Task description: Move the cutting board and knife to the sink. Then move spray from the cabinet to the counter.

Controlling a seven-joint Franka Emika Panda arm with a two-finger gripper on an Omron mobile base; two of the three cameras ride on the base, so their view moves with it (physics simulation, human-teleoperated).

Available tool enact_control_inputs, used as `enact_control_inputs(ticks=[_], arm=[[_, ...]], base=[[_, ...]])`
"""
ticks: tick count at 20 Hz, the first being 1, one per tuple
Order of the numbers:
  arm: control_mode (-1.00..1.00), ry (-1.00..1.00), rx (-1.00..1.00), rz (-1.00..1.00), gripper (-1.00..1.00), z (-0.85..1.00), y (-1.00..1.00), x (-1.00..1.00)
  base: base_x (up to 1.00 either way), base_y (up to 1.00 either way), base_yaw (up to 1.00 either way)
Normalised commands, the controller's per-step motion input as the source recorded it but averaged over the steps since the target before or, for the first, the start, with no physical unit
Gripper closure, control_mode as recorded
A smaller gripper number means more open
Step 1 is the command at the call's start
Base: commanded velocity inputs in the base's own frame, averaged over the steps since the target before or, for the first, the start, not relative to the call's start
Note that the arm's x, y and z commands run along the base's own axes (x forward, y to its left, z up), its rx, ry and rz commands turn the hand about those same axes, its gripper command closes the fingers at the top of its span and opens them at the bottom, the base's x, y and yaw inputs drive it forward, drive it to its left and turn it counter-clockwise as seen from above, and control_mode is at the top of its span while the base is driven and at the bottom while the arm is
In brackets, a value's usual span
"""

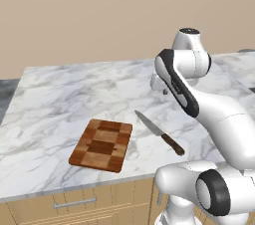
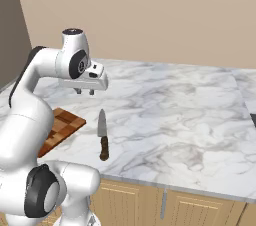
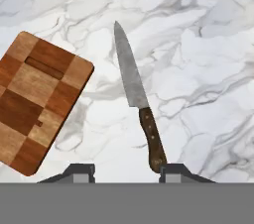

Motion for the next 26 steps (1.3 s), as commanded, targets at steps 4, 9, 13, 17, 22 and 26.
enact_control_inputs(ticks=[4, 9, 13, 17, 22, 26], arm=[[-1.00, 0.00, 0.00, 0.00, -1.00, -0.01, 0.00, -0.01], [-1.00, 0.00, 0.00, -0.09, -1.00, -0.12, 0.31, 0.21], [-1.00, 0.00, 0.00, -0.14, -1.00, -0.15, 0.51, 0.32], [-1.00, 0.01, 0.10, -0.12, -1.00, -0.16, 0.40, 0.26], [-1.00, 0.14, 0.18, -0.09, -1.00, -0.23, 0.31, 0.13], [-1.00, 0.20, 0.19, -0.10, -1.00, -0.31, 0.29, 0.06]], base=[[0.00, 0.00, 0.00], [0.00, 0.00, 0.00], [0.00, 0.00, 0.00], [0.00, 0.00, 0.00], [0.00, 0.00, 0.00], [0.00, 0.00, 0.00]])
